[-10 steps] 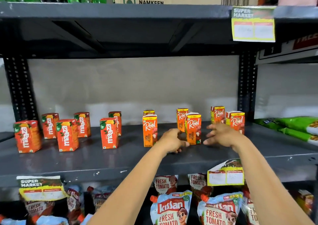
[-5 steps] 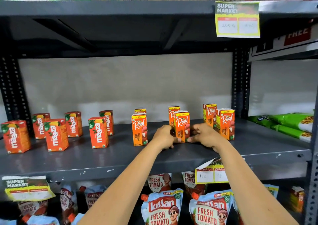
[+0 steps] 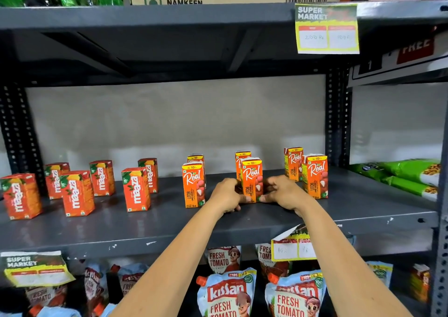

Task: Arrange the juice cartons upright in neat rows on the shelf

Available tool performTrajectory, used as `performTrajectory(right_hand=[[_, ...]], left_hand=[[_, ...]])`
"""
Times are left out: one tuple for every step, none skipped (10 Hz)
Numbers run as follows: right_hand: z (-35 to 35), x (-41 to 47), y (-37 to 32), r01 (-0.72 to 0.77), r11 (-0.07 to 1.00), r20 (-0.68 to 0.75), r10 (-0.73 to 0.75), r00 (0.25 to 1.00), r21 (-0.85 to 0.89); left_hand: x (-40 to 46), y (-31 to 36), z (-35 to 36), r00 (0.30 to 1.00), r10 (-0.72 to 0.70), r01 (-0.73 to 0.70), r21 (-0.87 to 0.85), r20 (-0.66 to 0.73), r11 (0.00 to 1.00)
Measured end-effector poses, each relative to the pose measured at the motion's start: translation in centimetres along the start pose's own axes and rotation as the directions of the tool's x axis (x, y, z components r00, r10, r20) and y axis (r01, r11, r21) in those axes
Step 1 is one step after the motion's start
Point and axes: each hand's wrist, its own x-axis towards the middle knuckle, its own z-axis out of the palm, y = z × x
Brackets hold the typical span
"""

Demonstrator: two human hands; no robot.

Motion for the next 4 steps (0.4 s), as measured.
performTrajectory(right_hand=[[0.06, -0.01, 0.00, -0.006, 1.000, -0.007, 0.006, 1.000, -0.004], [0.07, 0.20, 0.23, -0.004, 1.000, -0.007, 0.004, 1.000, 0.001], [0.11, 0.13, 0.16, -0.011, 1.000, -0.001, 0.011, 1.000, -0.013], [0.06, -0.17, 0.07, -0.016, 1.000, -0.048, 0.016, 0.999, 0.004]], left_hand=[[-0.01, -0.03, 0.07, 1.000, -0.001, 0.001, -0.005, -0.003, 1.000], [0.12, -0.05, 0.12, 1.000, -0.001, 0.001, -0.010, -0.011, 1.000], [-0.06, -0.02, 0.01, 1.000, -0.007, 0.007, -0.008, 0.008, 1.000], [-0.76, 0.06, -0.07, 1.000, 0.007, -0.008, -0.049, -0.025, 0.999]])
